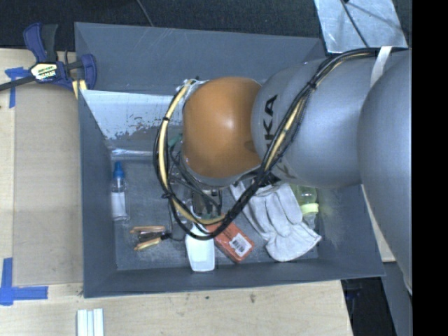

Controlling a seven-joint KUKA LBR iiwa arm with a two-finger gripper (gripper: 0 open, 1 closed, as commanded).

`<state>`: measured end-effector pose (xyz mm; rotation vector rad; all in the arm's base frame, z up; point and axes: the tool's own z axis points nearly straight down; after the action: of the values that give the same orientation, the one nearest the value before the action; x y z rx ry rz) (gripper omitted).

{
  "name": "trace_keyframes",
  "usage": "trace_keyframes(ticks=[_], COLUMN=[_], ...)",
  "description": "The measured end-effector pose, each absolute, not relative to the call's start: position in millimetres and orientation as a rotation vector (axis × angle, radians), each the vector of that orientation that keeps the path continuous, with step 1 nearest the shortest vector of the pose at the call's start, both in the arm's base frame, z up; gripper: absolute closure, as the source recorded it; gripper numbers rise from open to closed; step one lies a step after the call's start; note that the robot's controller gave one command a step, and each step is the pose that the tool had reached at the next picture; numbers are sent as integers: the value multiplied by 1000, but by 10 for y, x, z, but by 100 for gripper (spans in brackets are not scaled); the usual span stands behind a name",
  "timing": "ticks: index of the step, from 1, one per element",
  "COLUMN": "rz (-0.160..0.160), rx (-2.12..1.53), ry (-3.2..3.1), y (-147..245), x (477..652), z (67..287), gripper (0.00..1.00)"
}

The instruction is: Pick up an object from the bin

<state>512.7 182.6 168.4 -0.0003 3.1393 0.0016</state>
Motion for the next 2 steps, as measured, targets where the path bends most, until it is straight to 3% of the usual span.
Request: trace_keyframes(ticks=[1,2], rz=[5,-1], rx=[-23,127], ry=[3134,3140], y=[1775,1629], x=[4989,4979], z=[1207,906], gripper=[0,0])
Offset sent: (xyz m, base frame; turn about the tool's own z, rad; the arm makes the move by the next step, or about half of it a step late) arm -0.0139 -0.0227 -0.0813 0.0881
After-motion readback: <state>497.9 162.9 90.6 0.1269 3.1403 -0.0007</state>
